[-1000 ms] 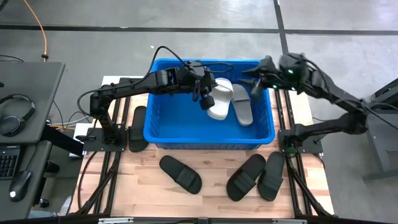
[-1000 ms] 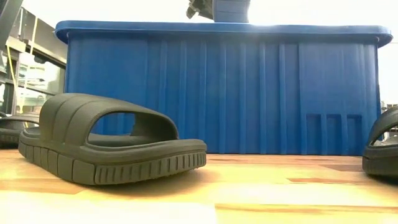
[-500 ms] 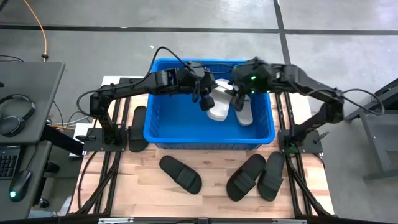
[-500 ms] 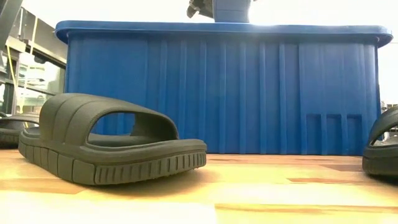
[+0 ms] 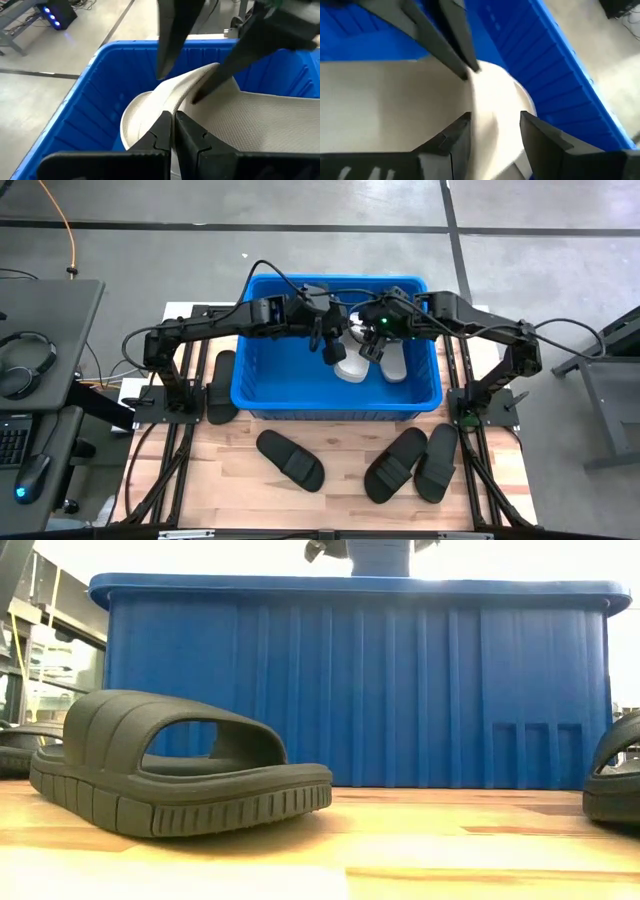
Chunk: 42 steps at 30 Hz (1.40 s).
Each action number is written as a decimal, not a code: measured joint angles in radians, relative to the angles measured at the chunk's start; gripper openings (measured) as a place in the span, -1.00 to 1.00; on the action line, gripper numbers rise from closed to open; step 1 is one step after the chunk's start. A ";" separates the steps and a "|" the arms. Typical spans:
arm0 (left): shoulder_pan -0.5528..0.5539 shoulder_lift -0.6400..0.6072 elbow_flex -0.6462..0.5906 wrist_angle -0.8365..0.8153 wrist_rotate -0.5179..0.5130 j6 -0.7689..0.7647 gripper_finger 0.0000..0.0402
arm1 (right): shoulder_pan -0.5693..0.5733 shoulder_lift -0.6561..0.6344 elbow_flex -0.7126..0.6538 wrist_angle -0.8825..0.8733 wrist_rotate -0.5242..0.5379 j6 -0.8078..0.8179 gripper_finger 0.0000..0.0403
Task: Pick and place slides into bin
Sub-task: Put the gray slide into the blue bin
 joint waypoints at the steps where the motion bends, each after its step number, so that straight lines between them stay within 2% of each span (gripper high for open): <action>1: 0.000 0.000 0.000 0.000 0.001 0.000 -1.00 | 0.000 0.000 0.000 -0.012 0.008 0.002 -0.25; 8: 0.001 -0.018 0.000 0.012 0.001 0.000 -1.00 | 0.000 -0.001 0.000 -0.055 0.010 0.006 -0.47; 15: 0.001 -0.029 0.000 0.023 0.004 -0.001 -1.00 | 0.000 -0.002 0.000 -0.035 0.006 0.006 -0.91; 17: 0.001 -0.029 0.000 0.019 0.008 0.000 -1.00 | 0.000 -0.002 0.000 -0.033 -0.003 -0.002 -0.97; 23: 0.001 -0.029 0.000 0.016 0.004 0.000 -0.92 | 0.002 -0.002 0.000 -0.035 0.022 -0.019 -0.99; 26: 0.001 -0.031 0.000 0.007 -0.023 0.000 -0.78 | 0.002 -0.011 -0.001 -0.081 0.075 -0.021 -0.98; 30: 0.002 -0.038 0.000 -0.032 -0.113 0.001 -0.55 | 0.002 -0.041 -0.002 -0.160 0.142 -0.013 -0.99; 35: 0.003 -0.067 0.001 -0.042 -0.182 0.041 -0.34 | 0.002 -0.077 -0.002 -0.209 0.148 -0.048 -0.99; 38: 0.002 -0.112 0.000 -0.064 -0.202 0.043 -0.31 | -0.005 -0.078 -0.012 -0.251 0.148 -0.096 -1.00; 42: 0.002 -0.202 0.001 -0.075 -0.204 0.021 -0.33 | -0.034 -0.133 -0.134 -0.164 0.133 -0.151 -1.00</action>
